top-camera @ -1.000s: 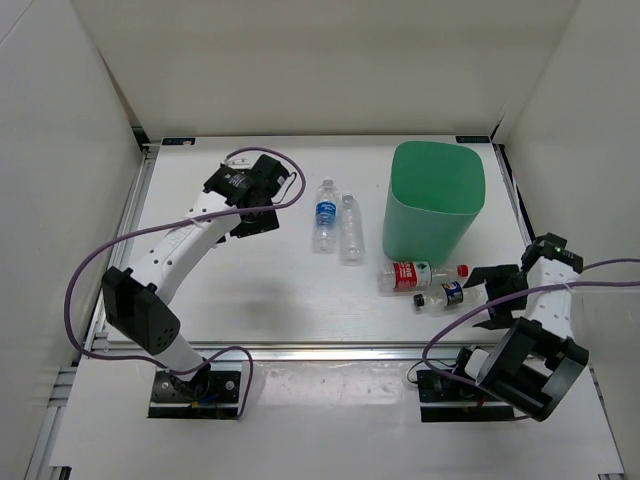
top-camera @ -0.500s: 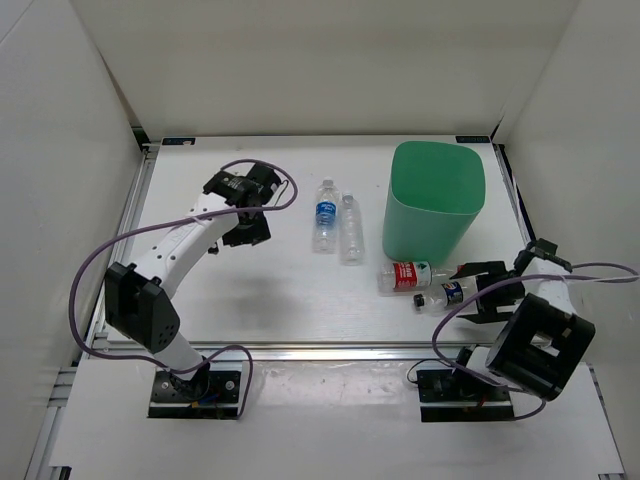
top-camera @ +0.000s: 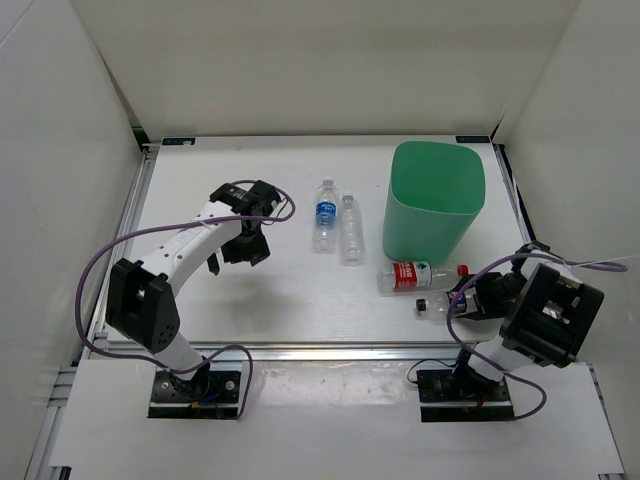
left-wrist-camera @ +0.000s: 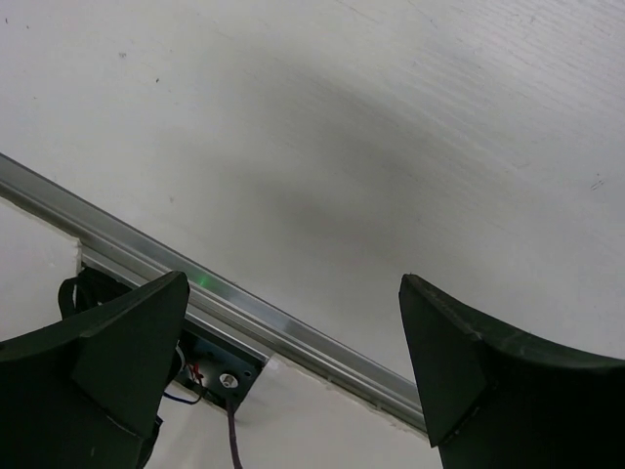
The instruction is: Put the plastic bottles in the bin
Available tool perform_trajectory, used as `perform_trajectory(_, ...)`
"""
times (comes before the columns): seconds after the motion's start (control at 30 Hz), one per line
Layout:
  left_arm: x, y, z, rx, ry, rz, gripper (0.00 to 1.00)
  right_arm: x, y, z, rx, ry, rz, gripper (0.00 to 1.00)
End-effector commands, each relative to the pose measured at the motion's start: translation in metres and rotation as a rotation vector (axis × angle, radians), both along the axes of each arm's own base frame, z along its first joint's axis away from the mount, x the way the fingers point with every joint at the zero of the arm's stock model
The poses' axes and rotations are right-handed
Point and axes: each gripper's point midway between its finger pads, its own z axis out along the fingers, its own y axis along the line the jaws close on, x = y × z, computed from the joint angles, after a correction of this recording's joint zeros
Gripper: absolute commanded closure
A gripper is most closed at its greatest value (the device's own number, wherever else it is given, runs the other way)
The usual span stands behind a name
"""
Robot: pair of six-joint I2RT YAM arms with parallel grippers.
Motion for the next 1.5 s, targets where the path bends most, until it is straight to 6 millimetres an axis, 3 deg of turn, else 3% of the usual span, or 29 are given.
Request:
perform_trajectory(0.0, -0.011, 0.002, 0.008, -0.025, -0.015, 0.045, 0.0, -0.003, -0.006, 0.016, -0.022, 0.009, 0.038, 0.49)
perform_trajectory(0.07, -0.01, 0.004, 0.009, -0.016, -0.021, 0.045, 0.0, -0.007, -0.004, 0.032, -0.035, -0.012, 0.038, 0.54)
perform_trajectory(0.2, 0.0, -0.007, 0.007, -0.066, -0.059, 0.052, 0.0, -0.022, 0.024, 0.082, -0.066, 0.016, 0.134, 0.63)
perform_trajectory(0.3, 0.004, -0.013, 0.001, -0.113, -0.071, 0.05, 0.0, -0.018, 0.043, 0.128, -0.08, -0.143, 0.168, 0.63)
perform_trajectory(0.33, 0.0, -0.019, -0.004, -0.147, -0.048, 0.047, 0.0, -0.015, 0.047, 0.161, -0.086, -0.232, 0.16, 0.63)
perform_trajectory(0.4, 0.003, -0.02, -0.008, -0.154, -0.032, 0.039, 0.0, -0.011, 0.053, 0.198, -0.08, -0.319, 0.172, 0.63)
perform_trajectory(0.43, -0.001, -0.018, -0.014, -0.135, 0.002, 0.041, 0.0, 0.004, 0.059, 0.242, -0.081, -0.479, 0.196, 0.63)
perform_trajectory(0.53, -0.004, -0.02, -0.023, -0.105, 0.054, 0.032, 0.0, 0.044, 0.062, 0.307, -0.17, -0.707, 0.256, 0.62)
perform_trajectory(0.57, -0.004, -0.016, -0.024, -0.076, 0.064, 0.034, 0.0, 0.055, 0.065, 0.359, -0.243, -0.865, 0.278, 0.62)
perform_trajectory(0.6, -0.002, -0.015, -0.023, -0.067, 0.061, 0.057, 0.0, 0.081, 0.052, 0.365, -0.332, -0.863, 0.26, 0.62)
perform_trajectory(0.67, -0.002, -0.012, -0.023, -0.026, 0.087, 0.068, 0.0, 0.119, 0.056, 0.409, -0.411, -0.991, 0.282, 0.57)
perform_trajectory(0.73, 0.005, -0.015, -0.024, -0.024, 0.091, 0.059, 0.0, 0.14, 0.064, 0.42, -0.47, -1.026, 0.323, 0.55)
perform_trajectory(0.77, 0.011, -0.021, -0.017, -0.051, 0.072, 0.049, 0.0, 0.162, 0.056, 0.418, -0.55, -1.012, 0.308, 0.51)
perform_trajectory(0.87, 0.022, -0.036, -0.012, -0.111, 0.075, -0.008, 0.0, 0.188, 0.056, 0.397, -0.631, -0.984, 0.354, 0.39)
perform_trajectory(0.9, 0.033, -0.045, -0.004, -0.141, 0.047, -0.027, 0.0, 0.194, 0.058, 0.387, -0.64, -0.971, 0.379, 0.31)
perform_trajectory(0.93, 0.041, -0.052, 0.002, -0.17, 0.026, -0.066, 0.0, 0.2, 0.053, 0.364, -0.666, -0.912, 0.391, 0.25)
perform_trajectory(1.0, 0.053, -0.069, 0.011, -0.244, 0.0, -0.11, 0.0, 0.199, 0.05, 0.355, -0.686, -0.893, 0.415, 0.12)
perform_trajectory(1.03, 0.068, -0.081, 0.026, -0.292, -0.063, -0.133, 0.0, 0.199, 0.047, 0.352, -0.699, -0.879, 0.411, 0.03)
perform_trajectory(1.13, 0.089, -0.104, 0.041, -0.376, -0.12, -0.234, 0.0, 0.188, 0.045, 0.357, -0.718, -0.896, 0.436, 0.0)
perform_trajectory(1.23, 0.112, -0.133, 0.037, -0.441, -0.146, -0.322, 0.0, 0.178, 0.051, 0.369, -0.694, -0.947, 0.454, 0.0)
perform_trajectory(1.27, 0.116, -0.138, 0.032, -0.452, -0.134, -0.326, 0.0, 0.171, 0.056, 0.379, -0.674, -0.986, 0.458, 0.0)
perform_trajectory(1.4, 0.143, -0.158, 0.009, -0.443, -0.115, -0.342, 0.0, 0.144, 0.064, 0.388, -0.625, -1.008, 0.511, 0.0)
perform_trajectory(1.43, 0.147, -0.161, -0.005, -0.434, -0.091, -0.337, 0.0, 0.135, 0.068, 0.392, -0.606, -1.025, 0.519, 0.0)
perform_trajectory(1.47, 0.156, -0.169, 0.0, -0.459, -0.114, -0.347, 0.0, 0.13, 0.067, 0.394, -0.614, -1.028, 0.531, 0.0)
